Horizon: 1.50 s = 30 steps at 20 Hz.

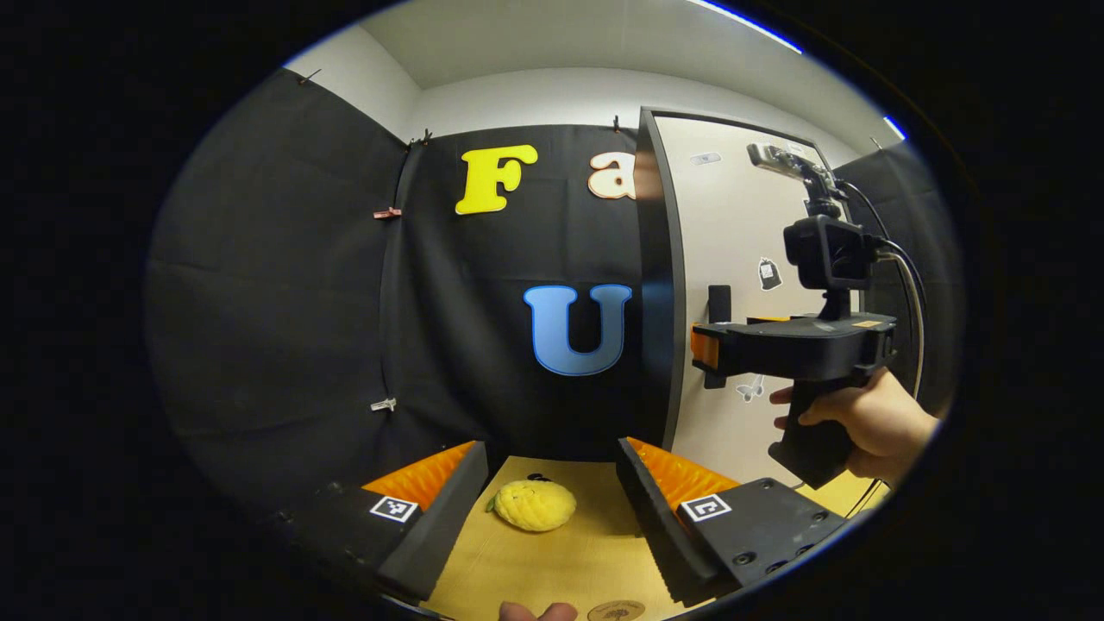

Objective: Open the cabinet door with the right hand, grasp the bottle in the cabinet with the left hand and place it on the coaster, then close the cabinet door with the right hand.

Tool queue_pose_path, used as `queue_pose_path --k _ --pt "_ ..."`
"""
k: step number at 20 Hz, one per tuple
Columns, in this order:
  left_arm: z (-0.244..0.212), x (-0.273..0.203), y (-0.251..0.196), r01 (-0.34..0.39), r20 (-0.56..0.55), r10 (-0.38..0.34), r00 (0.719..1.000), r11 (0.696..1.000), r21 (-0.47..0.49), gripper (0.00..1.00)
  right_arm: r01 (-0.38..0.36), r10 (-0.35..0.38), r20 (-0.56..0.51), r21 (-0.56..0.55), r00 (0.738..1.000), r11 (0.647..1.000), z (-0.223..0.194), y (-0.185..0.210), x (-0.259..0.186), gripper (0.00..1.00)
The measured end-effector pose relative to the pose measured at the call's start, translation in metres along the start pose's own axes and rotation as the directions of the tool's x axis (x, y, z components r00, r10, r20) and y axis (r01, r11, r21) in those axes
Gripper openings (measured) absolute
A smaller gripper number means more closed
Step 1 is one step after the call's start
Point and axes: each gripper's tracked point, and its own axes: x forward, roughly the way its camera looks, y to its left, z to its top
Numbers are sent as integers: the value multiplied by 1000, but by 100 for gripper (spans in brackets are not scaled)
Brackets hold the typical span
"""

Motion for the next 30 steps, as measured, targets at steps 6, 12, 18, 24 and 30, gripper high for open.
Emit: queue_pose_path --k 6,12,18,24,30 --pt "-5 -1 1 -9 -7 9 1000 1000 -25 95 20 -20 -12 34 1000 999 -7 7 13 40" --pt "-6 -13 4 -23 -8 22 1000 999 -25 95 -17 18 -10 57 1000 998 -6 7 3 20" --pt "2 -31 -3 -23 5 24 1000 999 -27 95 -117 119 -17 72 993 990 -3 8 -45 20" --pt "12 -60 -22 5 32 -4 999 1000 -18 94 -192 195 -26 88 980 977 2 -10 -106 20" --pt "19 -76 -44 18 46 -18 999 1000 -16 94 -220 224 -34 83 974 972 7 -25 -132 20"
